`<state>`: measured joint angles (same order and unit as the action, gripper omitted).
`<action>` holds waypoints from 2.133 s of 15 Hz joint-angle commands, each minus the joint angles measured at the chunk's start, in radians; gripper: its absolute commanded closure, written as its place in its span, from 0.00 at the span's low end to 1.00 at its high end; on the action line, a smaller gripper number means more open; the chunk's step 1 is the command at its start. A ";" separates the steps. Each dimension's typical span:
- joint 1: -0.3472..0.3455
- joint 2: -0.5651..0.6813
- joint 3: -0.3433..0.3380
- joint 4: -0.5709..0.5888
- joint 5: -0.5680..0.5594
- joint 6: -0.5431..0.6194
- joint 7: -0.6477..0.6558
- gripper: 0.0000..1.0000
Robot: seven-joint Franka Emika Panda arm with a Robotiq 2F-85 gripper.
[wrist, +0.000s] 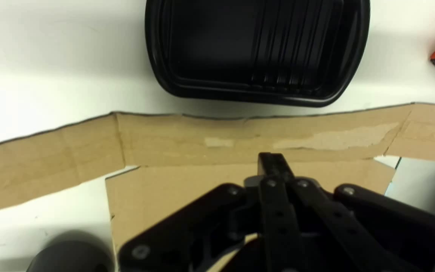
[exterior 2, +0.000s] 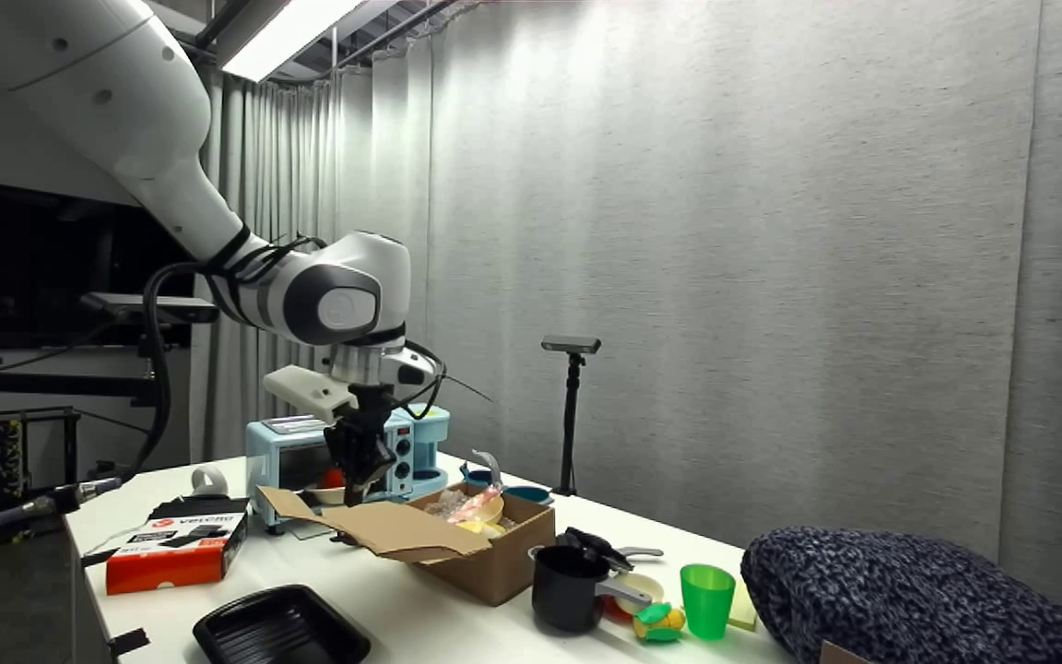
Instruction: Move the box closer to the blue pot then close it
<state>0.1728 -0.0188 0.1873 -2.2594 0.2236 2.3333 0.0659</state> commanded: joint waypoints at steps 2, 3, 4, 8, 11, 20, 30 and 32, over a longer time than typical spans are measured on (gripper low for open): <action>0.040 -0.065 0.035 -0.111 0.040 -0.008 -0.003 1.00; 0.048 -0.082 0.043 -0.137 0.038 0.007 0.001 1.00; 0.055 -0.101 0.051 -0.166 0.022 0.028 0.016 1.00; 0.054 -0.139 0.077 -0.289 -0.123 0.250 0.139 1.00; 0.028 -0.114 0.090 -0.346 -0.282 0.427 0.278 1.00; -0.116 -0.175 0.116 -0.351 -0.911 0.576 0.772 1.00; -0.206 -0.181 0.158 -0.230 -1.339 0.535 1.093 1.00; -0.215 -0.169 0.159 -0.202 -1.403 0.521 1.139 1.00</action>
<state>-0.0114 -0.1976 0.3227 -2.5057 -1.0846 2.8874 1.1258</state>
